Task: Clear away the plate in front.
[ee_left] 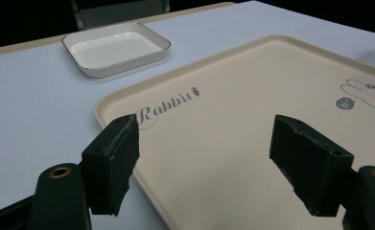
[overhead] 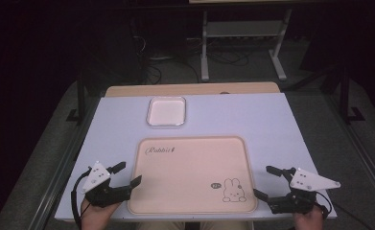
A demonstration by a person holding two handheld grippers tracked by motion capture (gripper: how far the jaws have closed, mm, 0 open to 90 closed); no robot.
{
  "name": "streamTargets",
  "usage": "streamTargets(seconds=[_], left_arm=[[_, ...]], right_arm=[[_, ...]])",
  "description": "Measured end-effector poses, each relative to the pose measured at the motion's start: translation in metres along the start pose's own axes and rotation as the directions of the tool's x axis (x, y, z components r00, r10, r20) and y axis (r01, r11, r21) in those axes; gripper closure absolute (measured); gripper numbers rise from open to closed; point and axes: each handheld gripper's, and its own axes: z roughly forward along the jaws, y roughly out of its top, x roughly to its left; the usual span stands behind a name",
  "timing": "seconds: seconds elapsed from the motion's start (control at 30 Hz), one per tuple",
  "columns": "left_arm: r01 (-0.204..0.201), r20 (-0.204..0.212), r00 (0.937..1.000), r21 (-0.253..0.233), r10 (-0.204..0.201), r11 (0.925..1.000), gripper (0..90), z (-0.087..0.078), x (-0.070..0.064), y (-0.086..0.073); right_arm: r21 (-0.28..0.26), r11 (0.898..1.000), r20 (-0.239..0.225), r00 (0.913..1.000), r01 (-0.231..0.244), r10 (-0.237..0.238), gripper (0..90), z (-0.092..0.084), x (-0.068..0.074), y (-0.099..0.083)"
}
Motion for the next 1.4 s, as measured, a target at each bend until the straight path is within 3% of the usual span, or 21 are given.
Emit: streamTargets(seconds=[0.63,1.4], left_arm=[[-0.013,0.004,0.9999,0.007,0.013,0.9999,25.2,0.0004,0.0009,-0.0003],[-0.023,0.039,0.9990,0.010,0.023,0.9997,25.3,0.0067,0.0002,0.0050]], right_arm=[[0.000,1.000,0.000,1.0000,0.000,0.000,13.1,-0.0002,0.0003,-0.0002],[0.001,1.000,0.008,1.0000,0.001,-0.001,13.1,-0.0009,0.0009,-0.0004]])
